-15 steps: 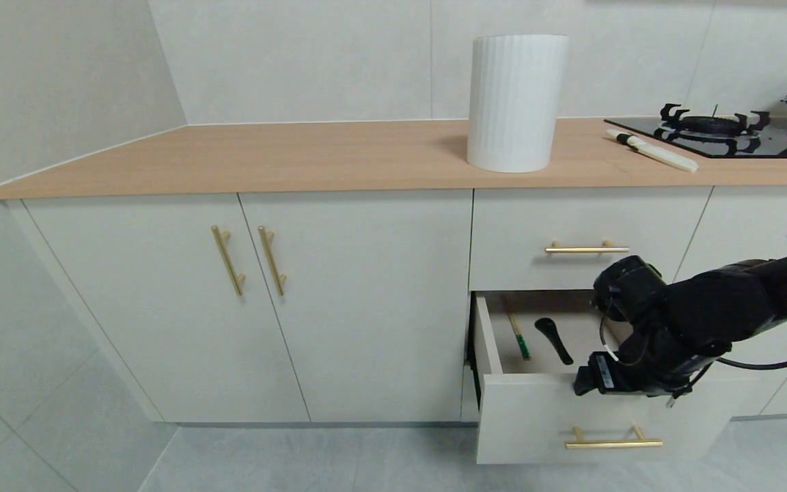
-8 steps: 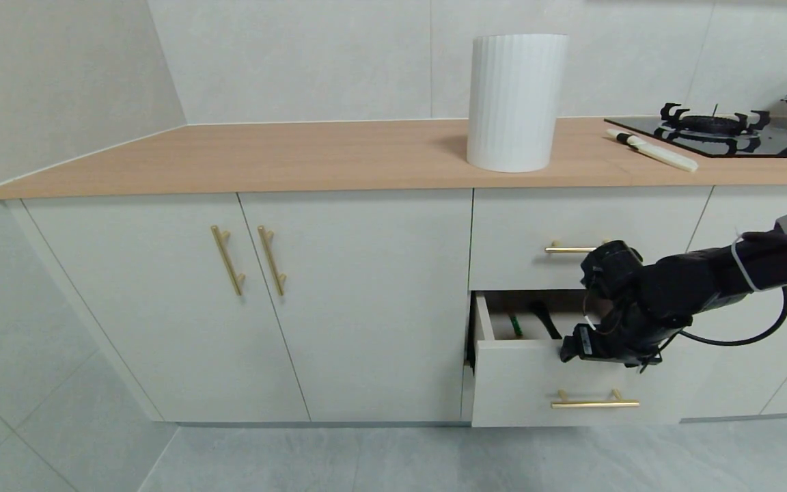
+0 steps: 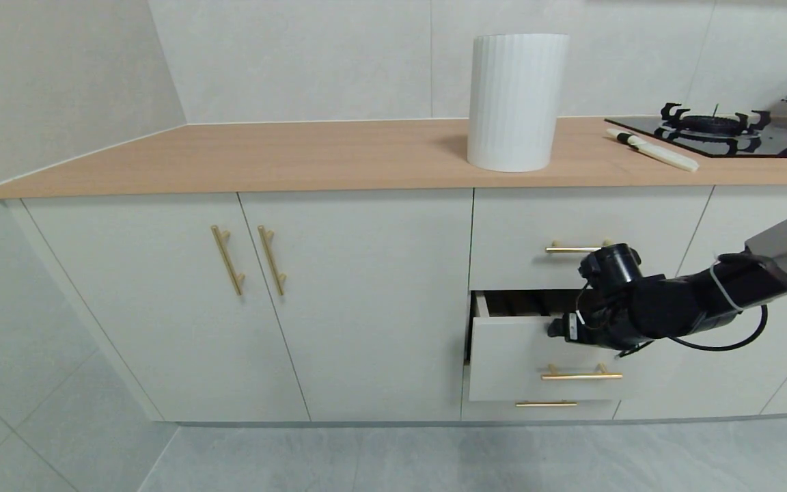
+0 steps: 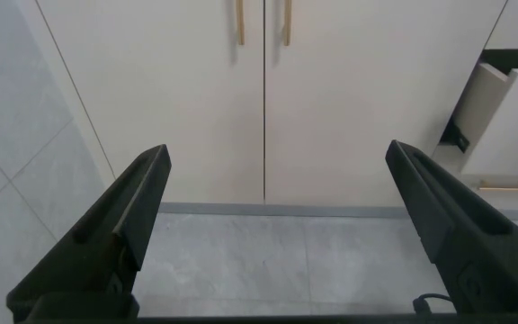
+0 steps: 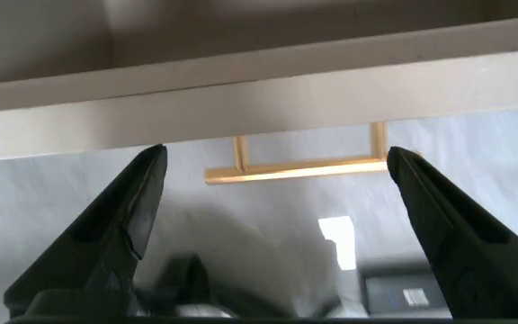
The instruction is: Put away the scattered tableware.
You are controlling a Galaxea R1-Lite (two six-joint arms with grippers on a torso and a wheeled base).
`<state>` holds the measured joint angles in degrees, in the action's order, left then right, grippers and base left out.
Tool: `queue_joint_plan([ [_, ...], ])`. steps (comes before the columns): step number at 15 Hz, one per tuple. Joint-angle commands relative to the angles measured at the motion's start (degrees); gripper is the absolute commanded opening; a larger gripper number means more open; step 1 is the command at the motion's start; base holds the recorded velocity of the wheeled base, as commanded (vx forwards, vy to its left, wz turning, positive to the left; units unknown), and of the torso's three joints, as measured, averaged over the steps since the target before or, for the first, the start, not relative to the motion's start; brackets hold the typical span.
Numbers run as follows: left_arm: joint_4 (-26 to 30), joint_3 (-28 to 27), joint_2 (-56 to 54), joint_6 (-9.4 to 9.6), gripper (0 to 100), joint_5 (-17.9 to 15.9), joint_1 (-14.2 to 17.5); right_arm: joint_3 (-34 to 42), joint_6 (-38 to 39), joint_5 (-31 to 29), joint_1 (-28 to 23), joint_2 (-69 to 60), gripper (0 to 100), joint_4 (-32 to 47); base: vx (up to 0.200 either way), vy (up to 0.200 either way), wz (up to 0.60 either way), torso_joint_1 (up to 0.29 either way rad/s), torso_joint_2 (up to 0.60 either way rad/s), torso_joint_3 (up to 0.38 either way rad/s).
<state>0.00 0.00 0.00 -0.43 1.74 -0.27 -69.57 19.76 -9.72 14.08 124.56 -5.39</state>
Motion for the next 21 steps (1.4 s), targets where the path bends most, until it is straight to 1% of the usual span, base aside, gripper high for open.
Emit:
queue_joint_plan([
  [1,0.0,0.0,0.0,-0.01,100,0.0,0.0,0.9,0.1,-0.1,-0.3,1.9,100,-2.0,0.0,0.0,0.0,0.0,0.0,0.0],
  [2,0.0,0.0,0.0,-0.01,100,0.0,0.0,0.9,0.1,-0.3,-0.4,2.1,100,-2.8,0.0,0.0,0.0,0.0,0.0,0.0],
  [5,0.0,0.0,0.0,-0.01,100,0.0,0.0,0.8,0.2,-3.7,-1.0,4.9,100,-9.6,0.0,0.0,0.0,0.0,0.0,0.0],
  [8,0.0,0.0,0.0,-0.01,100,0.0,0.0,0.8,1.2,-4.4,-1.2,7.2,100,-15.4,0.0,0.0,0.0,0.0,0.0,0.0],
  [11,0.0,0.0,0.0,-0.01,100,0.0,0.0,0.6,3.1,-6.4,-1.9,8.6,100,-21.2,0.0,0.0,0.0,0.0,0.0,0.0],
  [17,0.0,0.0,0.0,-0.01,100,0.0,0.0,0.0,5.1,-6.5,-2.4,10.2,100,-26.8,0.0,0.0,0.0,0.0,0.0,0.0],
  [21,0.0,0.0,0.0,-0.01,100,0.0,0.0,-2.3,6.3,-7.2,-2.8,11.9,100,-27.9,0.0,0.0,0.0,0.0,0.0,0.0],
])
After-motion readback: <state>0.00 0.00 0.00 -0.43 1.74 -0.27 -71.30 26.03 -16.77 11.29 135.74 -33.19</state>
